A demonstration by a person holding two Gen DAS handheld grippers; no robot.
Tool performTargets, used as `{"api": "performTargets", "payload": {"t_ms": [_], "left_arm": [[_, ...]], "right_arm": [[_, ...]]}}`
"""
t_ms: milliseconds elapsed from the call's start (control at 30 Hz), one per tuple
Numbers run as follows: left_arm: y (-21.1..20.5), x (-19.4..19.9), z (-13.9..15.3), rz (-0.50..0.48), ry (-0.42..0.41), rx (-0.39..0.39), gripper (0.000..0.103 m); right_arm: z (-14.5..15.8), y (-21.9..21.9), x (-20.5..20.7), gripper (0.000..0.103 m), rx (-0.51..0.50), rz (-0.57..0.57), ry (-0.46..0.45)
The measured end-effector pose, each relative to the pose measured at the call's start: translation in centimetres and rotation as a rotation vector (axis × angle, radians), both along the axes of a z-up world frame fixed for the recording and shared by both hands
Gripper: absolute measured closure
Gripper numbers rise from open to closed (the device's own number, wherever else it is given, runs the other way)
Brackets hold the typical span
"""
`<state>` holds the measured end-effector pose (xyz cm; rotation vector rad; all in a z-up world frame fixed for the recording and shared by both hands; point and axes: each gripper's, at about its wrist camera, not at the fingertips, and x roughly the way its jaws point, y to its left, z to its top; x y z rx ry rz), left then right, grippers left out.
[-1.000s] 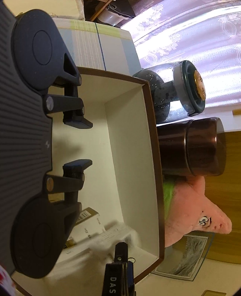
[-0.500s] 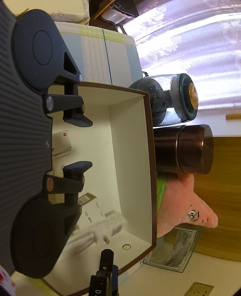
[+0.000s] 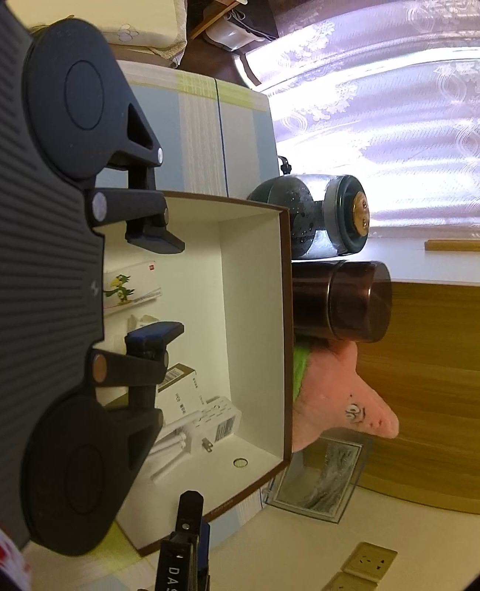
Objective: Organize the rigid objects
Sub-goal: 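Open the left gripper to drop the cream box while the right releases the repeater into the brown box, then withdraw both open grippers from the brown box toward the items on the table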
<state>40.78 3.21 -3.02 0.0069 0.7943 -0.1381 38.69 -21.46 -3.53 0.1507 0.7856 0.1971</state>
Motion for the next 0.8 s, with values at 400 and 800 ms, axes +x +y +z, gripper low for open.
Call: {"api": "performTargets", "payload": {"t_ms": [400,800], "left_arm": [[1.3,-6.6,0.9,0.026,0.005,-0.039,0.067],[2.2,-12.2,1.0,0.045,0.021,-0.058,0.067]], "right_arm": [[0.9,-0.1,-5.7,0.044,0.025,-0.014,0.004],[0.4,0.8,-11.1,0.044,0.037,0.0,0.036]]}}
